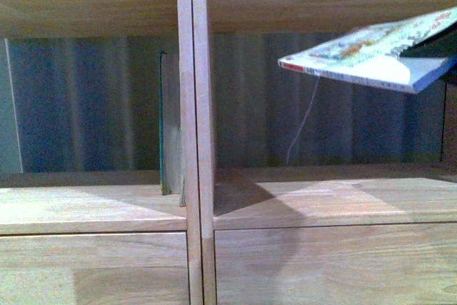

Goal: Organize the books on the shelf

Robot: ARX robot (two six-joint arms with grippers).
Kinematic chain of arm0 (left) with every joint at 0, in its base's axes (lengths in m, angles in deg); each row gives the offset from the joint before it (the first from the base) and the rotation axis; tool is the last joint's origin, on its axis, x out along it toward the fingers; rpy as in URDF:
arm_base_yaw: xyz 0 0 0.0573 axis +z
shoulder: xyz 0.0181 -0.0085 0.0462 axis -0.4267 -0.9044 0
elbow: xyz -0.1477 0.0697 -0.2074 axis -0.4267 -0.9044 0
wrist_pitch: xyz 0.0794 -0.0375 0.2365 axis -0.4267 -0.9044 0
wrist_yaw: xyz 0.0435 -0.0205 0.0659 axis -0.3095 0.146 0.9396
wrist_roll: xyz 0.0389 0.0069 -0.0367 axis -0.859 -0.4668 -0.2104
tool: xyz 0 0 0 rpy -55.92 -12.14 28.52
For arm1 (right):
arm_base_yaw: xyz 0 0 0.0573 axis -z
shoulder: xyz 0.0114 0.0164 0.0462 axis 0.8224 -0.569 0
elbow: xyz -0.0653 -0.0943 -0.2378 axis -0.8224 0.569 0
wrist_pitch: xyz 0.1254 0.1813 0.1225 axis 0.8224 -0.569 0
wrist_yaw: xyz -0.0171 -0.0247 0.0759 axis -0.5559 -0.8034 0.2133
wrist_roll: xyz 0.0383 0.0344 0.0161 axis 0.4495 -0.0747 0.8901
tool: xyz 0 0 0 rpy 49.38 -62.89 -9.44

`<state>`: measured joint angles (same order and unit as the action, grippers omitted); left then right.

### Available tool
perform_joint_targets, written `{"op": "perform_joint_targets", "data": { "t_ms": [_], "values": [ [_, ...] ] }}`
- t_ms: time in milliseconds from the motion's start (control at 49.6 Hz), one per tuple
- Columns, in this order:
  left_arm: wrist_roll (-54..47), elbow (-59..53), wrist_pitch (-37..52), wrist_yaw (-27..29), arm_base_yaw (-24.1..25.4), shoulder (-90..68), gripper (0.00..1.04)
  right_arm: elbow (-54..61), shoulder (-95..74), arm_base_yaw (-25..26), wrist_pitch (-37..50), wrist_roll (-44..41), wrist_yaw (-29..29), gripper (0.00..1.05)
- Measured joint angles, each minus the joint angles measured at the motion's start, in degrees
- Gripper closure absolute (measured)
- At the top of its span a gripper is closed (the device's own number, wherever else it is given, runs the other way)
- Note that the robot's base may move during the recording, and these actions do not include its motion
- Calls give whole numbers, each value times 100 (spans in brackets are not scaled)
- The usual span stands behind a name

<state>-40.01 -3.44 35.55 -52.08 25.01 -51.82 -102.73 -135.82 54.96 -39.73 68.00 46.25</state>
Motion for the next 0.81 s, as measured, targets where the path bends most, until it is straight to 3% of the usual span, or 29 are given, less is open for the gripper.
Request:
{"op": "perform_joint_targets", "data": {
  "t_ms": [242, 665, 806],
  "values": [
    [0, 0, 0, 0, 0, 0, 7, 0, 533, -352, -160, -74, 103, 97],
    [0, 0, 0, 0, 0, 0, 7, 201, 949, -2035, -328, -389, -341, 97],
    [0, 0, 0, 0, 0, 0, 7, 205, 946, -2367, -350, -527, -494, 97]
  ]
}}
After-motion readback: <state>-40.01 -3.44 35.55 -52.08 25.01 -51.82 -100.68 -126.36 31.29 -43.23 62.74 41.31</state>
